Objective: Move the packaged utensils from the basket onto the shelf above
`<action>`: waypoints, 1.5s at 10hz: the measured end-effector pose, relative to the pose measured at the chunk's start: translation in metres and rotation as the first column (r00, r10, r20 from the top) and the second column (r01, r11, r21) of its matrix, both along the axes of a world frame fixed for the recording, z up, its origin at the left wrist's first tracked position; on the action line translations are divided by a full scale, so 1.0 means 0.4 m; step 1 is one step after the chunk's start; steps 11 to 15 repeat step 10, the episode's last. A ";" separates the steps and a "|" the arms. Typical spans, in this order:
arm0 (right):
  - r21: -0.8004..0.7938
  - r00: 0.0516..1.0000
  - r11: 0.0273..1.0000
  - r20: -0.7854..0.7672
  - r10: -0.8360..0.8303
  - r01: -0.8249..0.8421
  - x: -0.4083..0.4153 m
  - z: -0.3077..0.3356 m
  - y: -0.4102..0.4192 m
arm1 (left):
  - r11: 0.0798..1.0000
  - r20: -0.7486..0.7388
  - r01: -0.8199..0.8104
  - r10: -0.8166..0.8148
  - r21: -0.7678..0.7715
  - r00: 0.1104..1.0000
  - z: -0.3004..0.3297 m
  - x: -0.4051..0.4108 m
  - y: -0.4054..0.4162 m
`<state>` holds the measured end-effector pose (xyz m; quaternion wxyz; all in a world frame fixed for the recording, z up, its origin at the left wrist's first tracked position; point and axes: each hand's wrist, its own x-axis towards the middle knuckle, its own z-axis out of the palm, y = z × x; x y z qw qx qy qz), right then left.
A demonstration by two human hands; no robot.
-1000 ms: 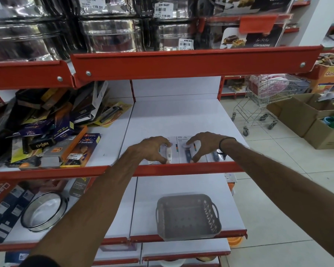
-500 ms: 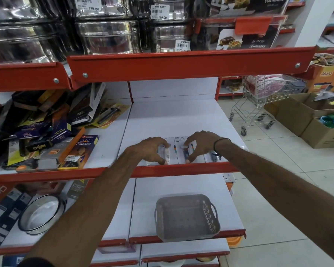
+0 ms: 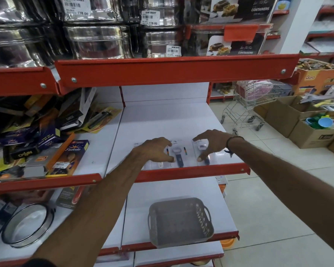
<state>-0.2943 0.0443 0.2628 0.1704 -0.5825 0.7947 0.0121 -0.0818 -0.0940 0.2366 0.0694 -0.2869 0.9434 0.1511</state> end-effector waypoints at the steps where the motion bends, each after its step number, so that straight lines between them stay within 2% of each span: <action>1: 0.097 0.999 0.995 -0.043 0.010 -0.006 -0.036 0.000 0.027 | 1.000 0.051 0.020 -0.020 0.000 0.998 -0.018 -0.009 0.007; 2: 0.100 0.999 0.994 0.028 -0.038 0.035 -0.057 -0.021 0.044 | 1.000 0.052 0.013 -0.013 0.009 0.999 -0.032 -0.008 0.009; 4: 0.053 0.996 0.999 0.084 -0.012 0.008 -0.033 -0.035 0.016 | 0.999 0.085 0.035 -0.031 -0.038 0.996 -0.029 -0.017 0.007; 8: 0.053 0.997 0.998 0.073 0.018 -0.022 -0.012 -0.024 0.005 | 0.997 0.097 0.038 -0.032 -0.062 0.995 -0.032 -0.019 0.013; 9: 0.029 0.997 1.000 0.080 0.009 -0.012 0.001 -0.008 0.017 | 0.998 0.042 0.028 -0.026 -0.049 0.999 -0.025 -0.012 0.019; 10: -0.223 0.993 0.973 0.112 -0.033 0.058 0.030 0.005 0.044 | 0.997 -0.154 -0.004 -0.009 -0.081 0.988 -0.017 0.016 0.035; 15: -0.223 0.993 0.973 0.112 -0.033 0.058 0.030 0.005 0.044 | 0.997 -0.154 -0.004 -0.009 -0.081 0.988 -0.017 0.016 0.035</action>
